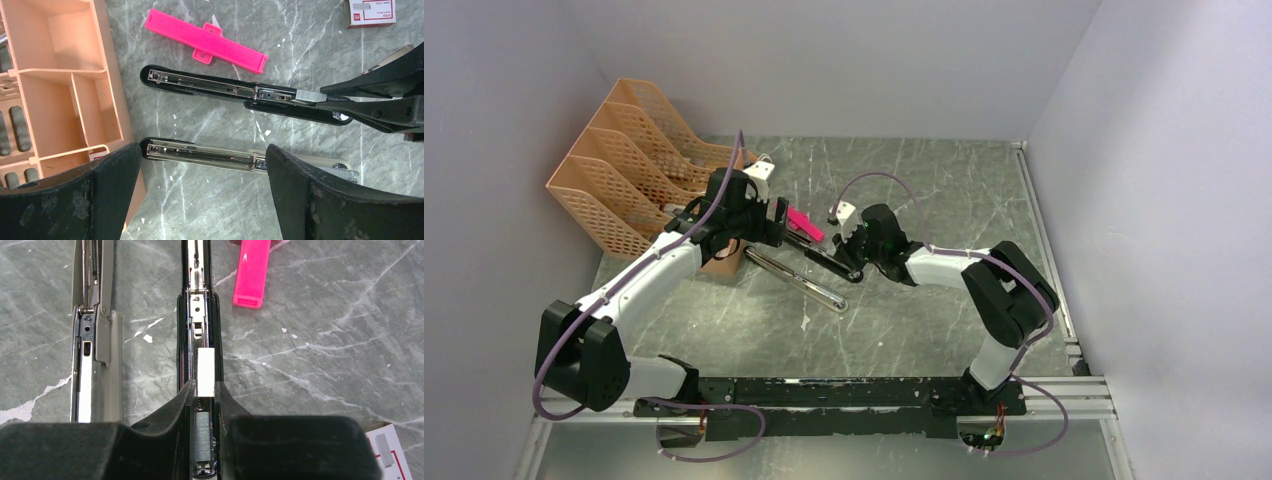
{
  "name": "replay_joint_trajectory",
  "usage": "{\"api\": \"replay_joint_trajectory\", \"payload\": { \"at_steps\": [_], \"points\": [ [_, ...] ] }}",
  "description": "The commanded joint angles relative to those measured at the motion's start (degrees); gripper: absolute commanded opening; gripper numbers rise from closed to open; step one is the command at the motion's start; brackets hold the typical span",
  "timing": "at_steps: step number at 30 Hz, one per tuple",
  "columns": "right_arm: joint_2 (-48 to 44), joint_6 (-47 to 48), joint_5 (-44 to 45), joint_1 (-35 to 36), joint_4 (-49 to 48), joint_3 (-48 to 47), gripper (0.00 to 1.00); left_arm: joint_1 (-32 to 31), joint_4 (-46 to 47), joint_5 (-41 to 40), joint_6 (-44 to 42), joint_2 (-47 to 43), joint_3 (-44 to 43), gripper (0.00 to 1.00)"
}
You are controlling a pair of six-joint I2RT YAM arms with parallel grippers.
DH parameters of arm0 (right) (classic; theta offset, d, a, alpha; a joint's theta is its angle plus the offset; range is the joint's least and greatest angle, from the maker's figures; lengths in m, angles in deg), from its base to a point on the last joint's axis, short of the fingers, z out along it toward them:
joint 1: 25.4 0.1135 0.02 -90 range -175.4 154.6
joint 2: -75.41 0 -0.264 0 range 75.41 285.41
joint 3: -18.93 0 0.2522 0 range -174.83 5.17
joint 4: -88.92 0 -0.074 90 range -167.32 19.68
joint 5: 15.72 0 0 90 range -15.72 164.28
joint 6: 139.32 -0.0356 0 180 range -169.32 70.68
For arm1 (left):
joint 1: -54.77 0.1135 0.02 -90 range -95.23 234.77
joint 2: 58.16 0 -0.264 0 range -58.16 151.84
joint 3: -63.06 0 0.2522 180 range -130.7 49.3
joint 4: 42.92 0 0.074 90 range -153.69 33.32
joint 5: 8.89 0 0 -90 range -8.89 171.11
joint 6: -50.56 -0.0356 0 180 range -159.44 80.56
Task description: Load the staples into the stapler
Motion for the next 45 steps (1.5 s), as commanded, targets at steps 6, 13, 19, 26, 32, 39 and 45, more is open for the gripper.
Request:
{"api": "replay_joint_trajectory", "payload": {
  "at_steps": [6,13,19,26,32,39,45],
  "points": [
    [0.64,0.70,1.41,-0.03,1.94,-1.49,0.00,-0.24,1.55,-0.44,-0.51,-0.51,0.02,0.98],
    [0.73,1.31,1.84,0.43,3.44,-2.01,0.00,-0.27,1.53,-0.41,-0.53,-0.51,0.02,0.98],
    [0.54,1.68,3.85,0.96,3.87,-2.28,0.00,-0.25,1.55,-0.37,-0.54,-0.51,0.02,0.98],
    [-0.26,1.69,6.12,1.22,3.59,-2.16,0.00,-0.29,1.60,-0.44,-0.52,-0.51,0.02,0.98],
    [-2.09,0.84,7.17,1.37,0.69,-0.71,0.00,-0.29,1.57,-0.39,-0.56,-0.62,0.07,0.98],
    [-5.17,0.25,5.26,1.35,-4.39,2.18,0.00,-0.28,1.64,-0.36,-0.56,-0.74,0.11,0.98],
    [-4.51,1.20,1.72,1.36,-2.96,1.80,0.00,-0.29,1.64,-0.18,-0.53,-0.78,0.11,0.98]
  ]
}}
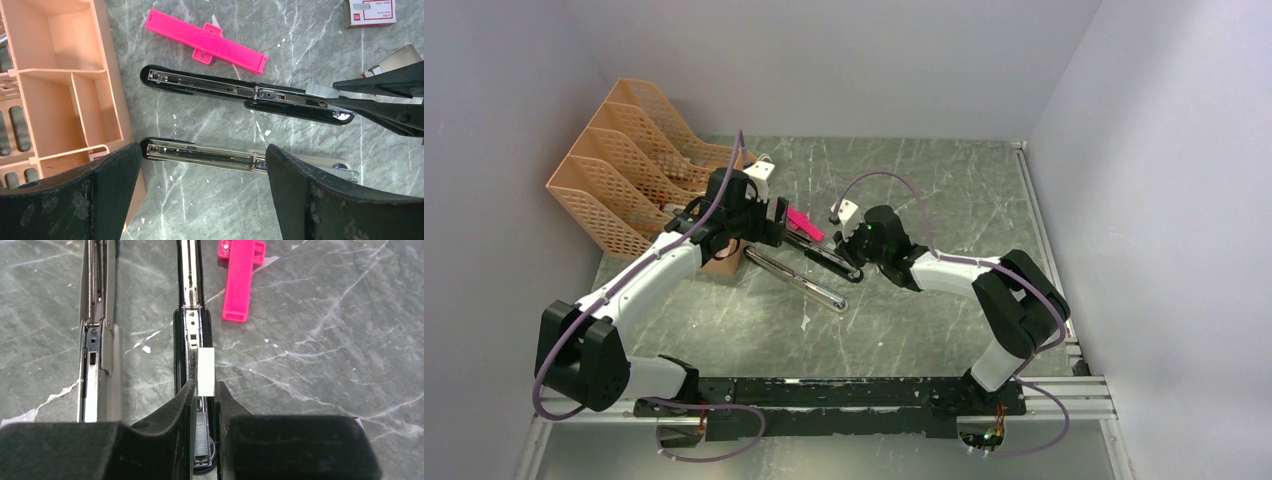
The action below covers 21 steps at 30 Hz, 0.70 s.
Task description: Load the staples into the stapler
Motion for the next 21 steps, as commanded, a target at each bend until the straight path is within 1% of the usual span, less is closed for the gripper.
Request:
{"api": "replay_joint_trajectory", "payload": {
  "at_steps": [1,21],
  "points": [
    [0.13,0.58,-3.27,0.01,-0.09,-0.68,0.00,-0.27,1.62,-0.13,-0.55,-0.75,0.11,0.98],
    [3.21,0.66,-1.97,0.11,3.54,-3.15,0.00,-0.29,1.73,-0.12,-0.56,-0.71,0.11,0.98]
  ]
}}
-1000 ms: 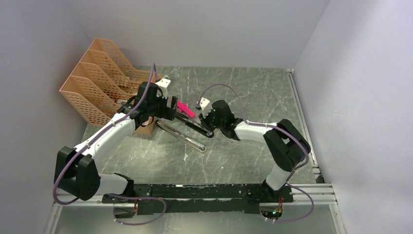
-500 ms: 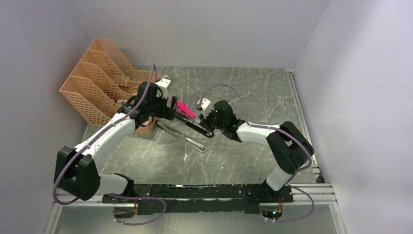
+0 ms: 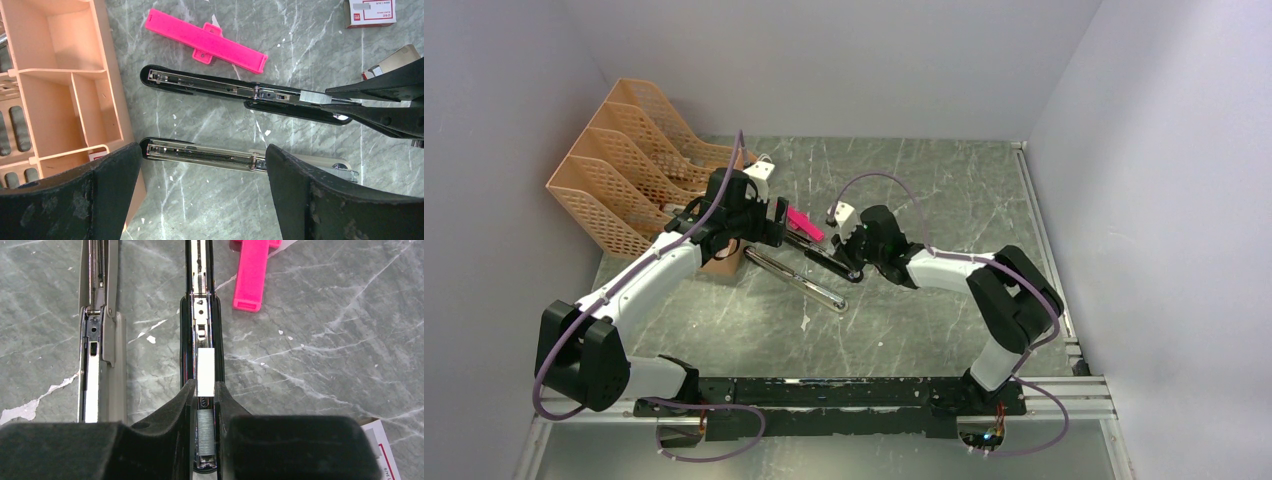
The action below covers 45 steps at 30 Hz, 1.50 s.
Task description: Load the staples into the stapler
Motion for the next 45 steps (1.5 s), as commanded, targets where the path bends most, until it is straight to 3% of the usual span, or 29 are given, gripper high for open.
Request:
{"api": "replay_joint_trajectory", "payload": {
  "at_steps": [1,45],
  "points": [
    [1.16,0.43,0.19,0.10,0.65,-1.66,0.00,-0.29,1.71,-0.11,-0.56,-0.69,0.11,0.98],
    [2.28,1.73,1.81,0.79,5.35,-3.42,0.00,-0.29,1.71,-0.09,-0.60,-0.84,0.11,0.97]
  ]
}}
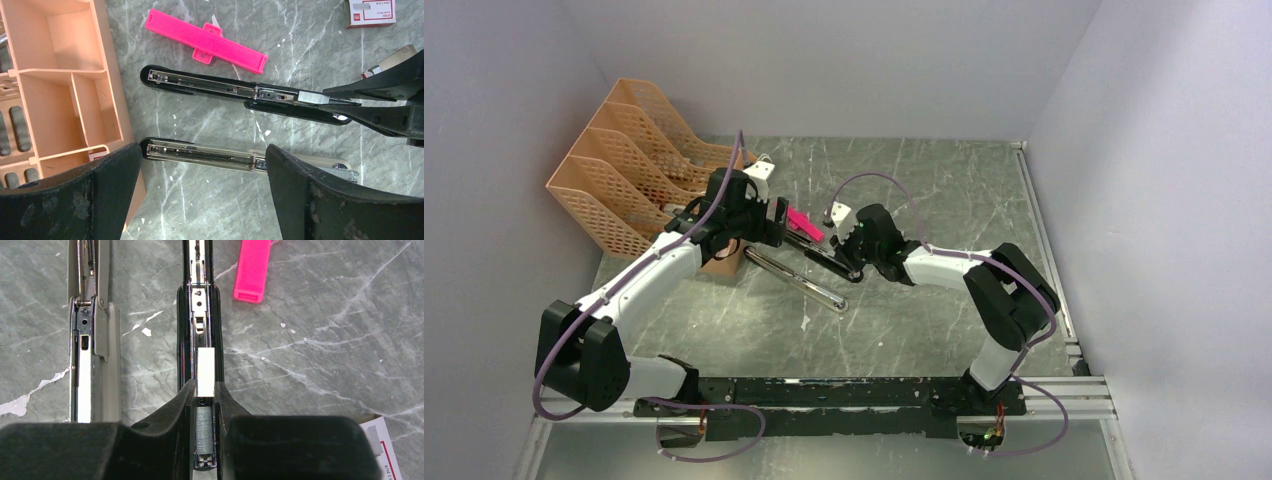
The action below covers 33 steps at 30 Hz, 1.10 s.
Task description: Load the staples into the stapler
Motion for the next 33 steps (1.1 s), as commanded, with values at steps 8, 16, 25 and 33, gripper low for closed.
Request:
{"api": "replay_joint_trajectory", "payload": {
  "at_steps": [8,16,25,33],
  "points": [
    [0.44,0.22,2.79,0.66,1.13,-1.48,0.00,-0.24,1.68,-0.09,-0.56,-0.91,0.11,0.97],
    [0.13,0.33,3.33,0.79,1.64,-1.97,0.00,-0.29,1.69,-0.10,-0.60,-0.92,0.11,0.97],
    [-0.45,-0.17,5.77,0.95,0.77,-1.86,0.00,-0.29,1.71,-0.02,-0.64,-0.97,0.11,0.97],
    [-2.81,-0.81,4.49,0.93,-3.27,0.36,0.00,-0.29,1.73,0.03,-0.62,-0.95,0.14,0.97]
  ]
}}
